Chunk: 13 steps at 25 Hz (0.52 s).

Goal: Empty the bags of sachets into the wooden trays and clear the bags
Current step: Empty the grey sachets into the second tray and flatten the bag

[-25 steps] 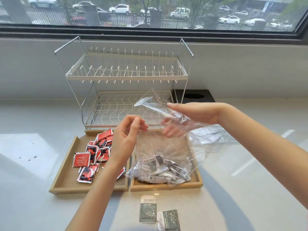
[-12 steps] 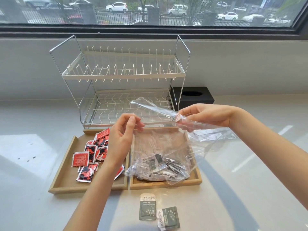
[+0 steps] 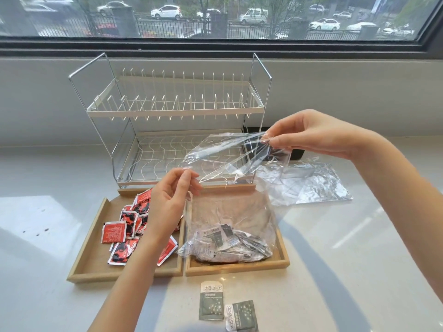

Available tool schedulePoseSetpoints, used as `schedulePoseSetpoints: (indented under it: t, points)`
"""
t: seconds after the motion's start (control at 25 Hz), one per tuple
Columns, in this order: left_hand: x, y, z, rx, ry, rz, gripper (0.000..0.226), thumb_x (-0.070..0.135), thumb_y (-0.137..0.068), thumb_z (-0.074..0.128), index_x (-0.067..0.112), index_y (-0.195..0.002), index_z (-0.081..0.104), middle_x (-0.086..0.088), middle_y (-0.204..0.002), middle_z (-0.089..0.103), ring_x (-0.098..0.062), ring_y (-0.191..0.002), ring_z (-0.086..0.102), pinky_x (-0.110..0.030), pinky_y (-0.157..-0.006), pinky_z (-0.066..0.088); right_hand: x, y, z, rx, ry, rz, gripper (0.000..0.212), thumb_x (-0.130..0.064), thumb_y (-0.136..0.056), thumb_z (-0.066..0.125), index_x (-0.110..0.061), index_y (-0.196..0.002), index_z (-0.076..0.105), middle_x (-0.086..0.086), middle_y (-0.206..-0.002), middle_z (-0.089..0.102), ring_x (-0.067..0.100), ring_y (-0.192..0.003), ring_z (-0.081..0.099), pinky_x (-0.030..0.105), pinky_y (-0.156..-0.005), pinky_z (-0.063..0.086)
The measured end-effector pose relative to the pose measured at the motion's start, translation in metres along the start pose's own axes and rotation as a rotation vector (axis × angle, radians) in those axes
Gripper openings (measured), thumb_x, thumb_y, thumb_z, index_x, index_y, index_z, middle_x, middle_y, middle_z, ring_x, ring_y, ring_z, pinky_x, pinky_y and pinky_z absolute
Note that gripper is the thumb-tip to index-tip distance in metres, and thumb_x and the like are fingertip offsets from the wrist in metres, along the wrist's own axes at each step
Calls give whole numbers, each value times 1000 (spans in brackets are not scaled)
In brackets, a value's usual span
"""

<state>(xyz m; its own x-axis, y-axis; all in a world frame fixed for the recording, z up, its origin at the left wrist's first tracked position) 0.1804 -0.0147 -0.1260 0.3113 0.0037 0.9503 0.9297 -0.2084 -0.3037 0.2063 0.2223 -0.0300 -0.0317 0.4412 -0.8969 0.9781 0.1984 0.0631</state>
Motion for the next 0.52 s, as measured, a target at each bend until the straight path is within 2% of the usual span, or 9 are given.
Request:
schedulePoseSetpoints:
  t: [0.16, 0.24, 0.32, 0.4, 0.52]
  points:
    - [-1, -1, -5, 1, 9, -12, 20, 16, -91, 46, 21, -82, 63, 10, -62, 66, -2, -60, 58, -13, -62, 47, -2, -5, -2, -28, -97, -24, 21, -30, -69, 72, -19, -87, 73, -5, -78, 68, 7, -72, 55, 16, -72, 49]
    - [-3, -1, -8, 26, 32, -22, 20, 16, -92, 46, 22, -83, 63, 9, -61, 67, -4, -60, 59, -13, -62, 48, 11, -9, 6, -93, -198, 58, 36, -32, -81, 59, -6, -105, 65, -6, -72, 62, 6, -67, 55, 17, -70, 46]
    - [-3, -1, -10, 38, 44, -22, 20, 16, -92, 46, 22, -84, 63, 9, -62, 67, -4, -61, 59, -14, -62, 48, 32, -11, 14, -160, -240, 220, 57, -40, -87, 37, 4, -119, 53, -5, -80, 64, 7, -77, 63, 19, -75, 47]
    - [-3, 0, -9, 36, 43, -22, 21, 16, -92, 45, 22, -84, 63, 9, -62, 68, -4, -60, 60, -14, -61, 48, 50, -7, 20, -250, -271, 355, 69, -55, -83, 27, -2, -114, 58, 1, -95, 68, 12, -92, 65, 22, -80, 48]
    - [-4, 0, -10, 48, 44, -29, 21, 17, -92, 45, 24, -83, 63, 8, -63, 68, -7, -62, 61, -18, -63, 48, 60, 2, 19, -302, -258, 408, 65, -63, -80, 28, -14, -90, 70, -1, -87, 68, 14, -89, 62, 25, -81, 49]
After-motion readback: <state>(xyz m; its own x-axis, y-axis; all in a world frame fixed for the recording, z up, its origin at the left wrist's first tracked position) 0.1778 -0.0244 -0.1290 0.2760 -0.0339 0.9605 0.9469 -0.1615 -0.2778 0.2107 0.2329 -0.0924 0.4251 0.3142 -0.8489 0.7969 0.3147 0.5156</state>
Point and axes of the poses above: each hand's wrist, its own y-axis away from the middle knuckle, its own z-axis out of the palm, x = y × z, the point moved 4 cm from there along -y, towards the middle knuckle
